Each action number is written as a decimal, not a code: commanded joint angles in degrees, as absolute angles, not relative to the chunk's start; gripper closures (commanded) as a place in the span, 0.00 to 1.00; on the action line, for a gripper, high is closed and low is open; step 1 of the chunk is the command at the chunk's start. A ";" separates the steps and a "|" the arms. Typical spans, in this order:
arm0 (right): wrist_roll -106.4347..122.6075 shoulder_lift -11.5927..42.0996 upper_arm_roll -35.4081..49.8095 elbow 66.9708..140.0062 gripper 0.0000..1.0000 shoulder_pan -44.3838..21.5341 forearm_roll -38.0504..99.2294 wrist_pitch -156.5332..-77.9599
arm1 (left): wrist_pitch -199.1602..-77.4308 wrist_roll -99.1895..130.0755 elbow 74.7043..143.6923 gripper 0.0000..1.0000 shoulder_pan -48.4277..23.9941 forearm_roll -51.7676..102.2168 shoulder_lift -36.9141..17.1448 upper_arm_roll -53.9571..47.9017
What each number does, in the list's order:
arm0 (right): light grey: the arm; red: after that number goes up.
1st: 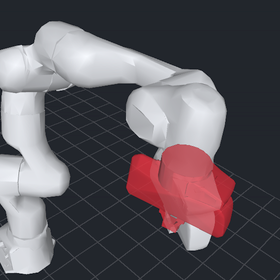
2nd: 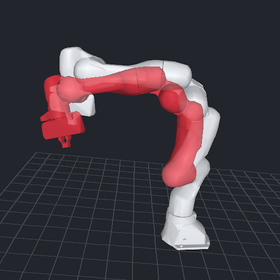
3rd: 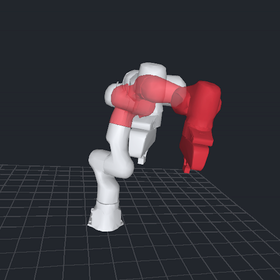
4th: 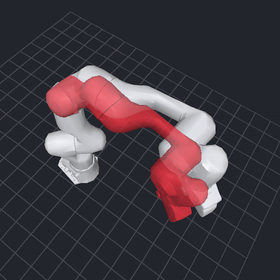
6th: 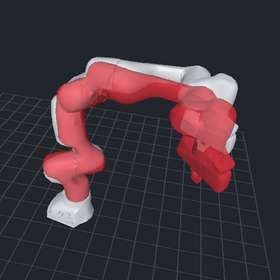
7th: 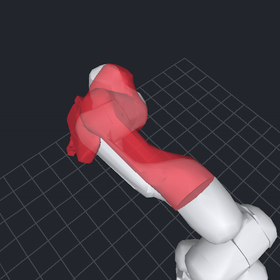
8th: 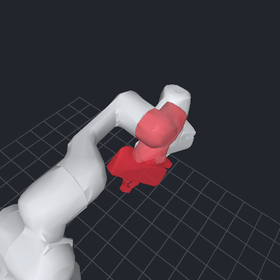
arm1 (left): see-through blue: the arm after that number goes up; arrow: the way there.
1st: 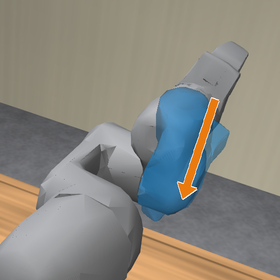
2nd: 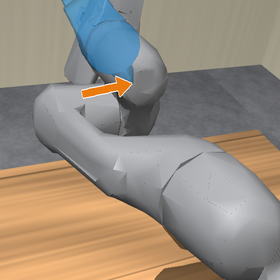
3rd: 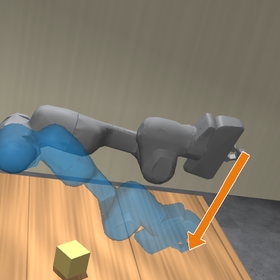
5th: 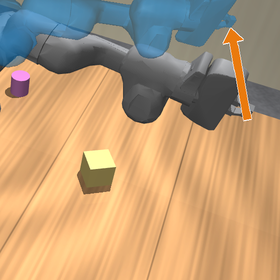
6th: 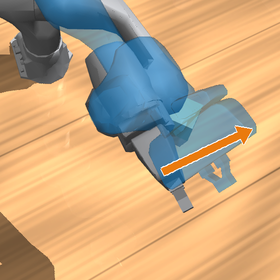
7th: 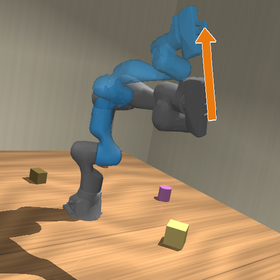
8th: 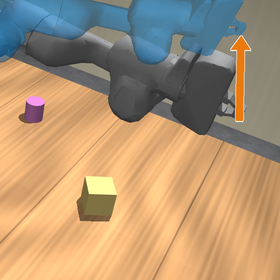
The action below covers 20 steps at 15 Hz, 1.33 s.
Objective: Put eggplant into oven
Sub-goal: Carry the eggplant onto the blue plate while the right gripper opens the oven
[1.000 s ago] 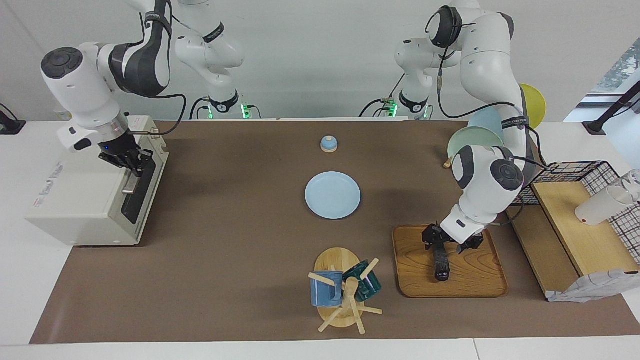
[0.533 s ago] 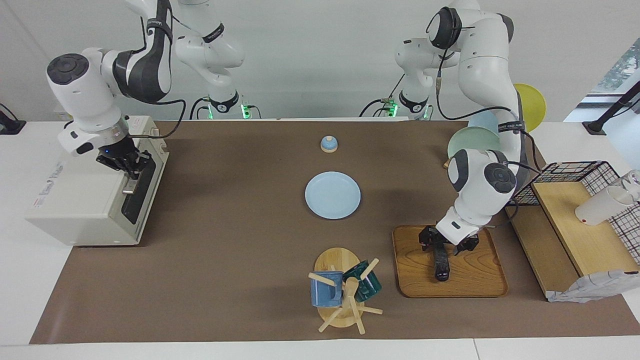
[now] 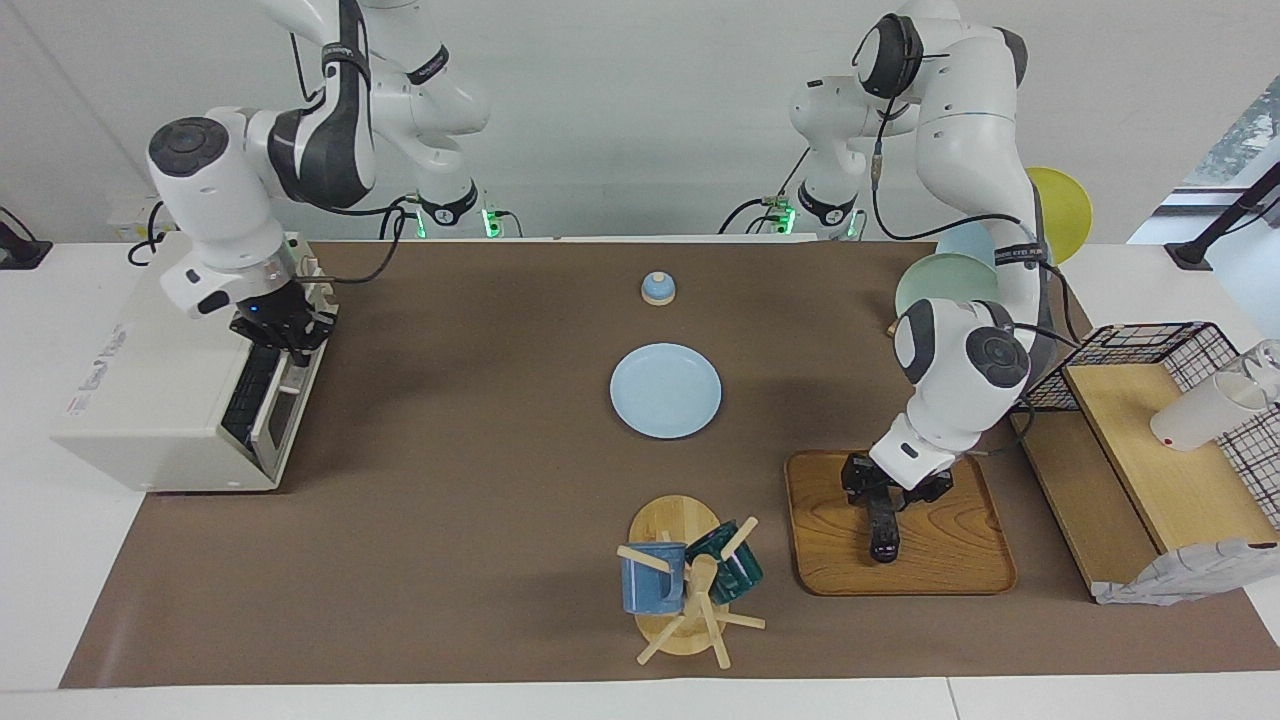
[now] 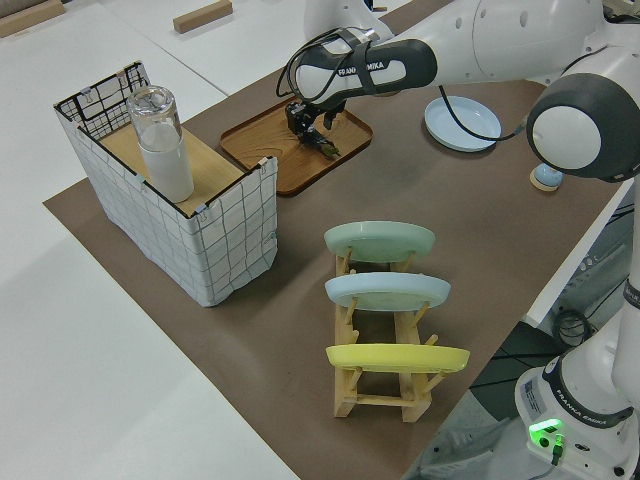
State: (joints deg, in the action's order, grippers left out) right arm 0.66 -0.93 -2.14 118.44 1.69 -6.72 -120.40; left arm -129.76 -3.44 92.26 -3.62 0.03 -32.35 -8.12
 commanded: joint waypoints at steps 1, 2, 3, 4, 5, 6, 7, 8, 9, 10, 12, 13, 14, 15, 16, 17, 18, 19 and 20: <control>-1.41 4.29 -2.11 119.70 1.00 0.35 -4.41 -128.91 | -129.38 -3.60 92.73 1.00 -3.78 -1.05 -31.82 -7.82; -1.58 5.44 -1.94 120.58 1.00 -0.43 -3.09 -132.33 | -128.33 -3.60 92.03 1.00 -3.78 -0.97 -31.82 -7.82; -1.93 6.75 -2.02 121.37 1.00 -1.66 -2.82 -135.06 | -127.02 -3.43 90.89 1.00 -3.78 -0.79 -31.73 -7.91; -2.54 8.33 -2.02 121.64 1.00 -2.02 -2.73 -137.09 | -125.78 -2.99 89.92 1.00 -3.69 -0.18 -31.47 -7.91; -3.07 10.44 -1.93 121.64 1.00 -2.02 -2.72 -138.94 | -124.29 -2.81 89.39 1.00 -3.60 0.69 -30.59 -7.82; -3.16 12.02 -1.93 121.55 1.00 -1.67 -2.72 -139.91 | -122.54 -2.73 89.65 1.00 -3.60 1.49 -28.67 -7.82; -3.25 12.56 -2.02 121.47 1.00 -1.76 -2.55 -140.10 | -120.78 -1.94 89.91 1.00 -3.60 2.54 -26.83 -7.91; -3.51 12.83 -1.93 121.46 1.00 -1.93 -2.55 -140.18 | -118.33 0.42 90.09 1.00 -3.86 3.33 -24.54 -7.91; -4.21 13.53 -1.93 121.29 1.00 -2.11 -2.55 -140.19 | -115.34 2.61 90.17 1.00 -4.30 3.43 -22.61 -7.91; -5.61 13.62 -1.85 121.03 1.00 -2.20 -2.55 -139.92 | -111.40 4.29 90.52 1.00 -6.05 3.43 -21.02 -8.00; -6.33 13.62 -1.06 120.06 1.00 -2.37 -2.46 -139.05 | -108.64 8.41 92.37 1.00 -9.57 3.78 -18.91 -8.00; -6.50 13.54 -0.18 119.36 1.00 -2.37 -2.46 -138.00 | -107.76 10.61 93.24 1.00 -10.45 3.87 -17.85 -8.17; -7.55 13.45 0.69 117.79 1.00 -2.46 -1.94 -135.90 | -106.36 12.81 94.21 1.00 -12.72 4.22 -16.54 -8.35; -9.82 13.45 1.83 115.86 1.00 -2.46 -0.54 -133.36 | -105.22 15.62 96.22 1.00 -15.44 4.22 -14.96 -8.35; -12.19 13.62 2.89 113.58 1.00 -2.46 0.17 -130.98 | -105.73 18.60 98.76 1.00 -17.64 4.31 -13.29 -8.35; -13.43 13.62 3.77 111.99 1.00 -2.72 0.18 -129.22 | -106.52 21.33 100.88 1.00 -19.93 4.39 -12.31 -8.35; -14.93 13.62 4.21 110.93 0.97 -3.86 0.26 -128.16 | -108.52 22.75 103.07 1.00 -21.69 5.87 -11.43 -8.35; -16.42 13.71 4.13 110.83 0.76 -4.48 0.26 -128.32 | -111.07 23.63 105.71 1.00 -22.93 8.41 -10.38 -8.35; -16.78 13.71 4.22 110.83 0.63 -4.57 0.26 -128.23 | -114.92 24.95 109.13 1.00 -25.20 10.00 -9.07 -8.35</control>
State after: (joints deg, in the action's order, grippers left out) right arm -15.48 13.45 4.01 111.48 -4.36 -1.00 -129.09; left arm -108.69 23.08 100.72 -22.43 6.87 -13.72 -9.36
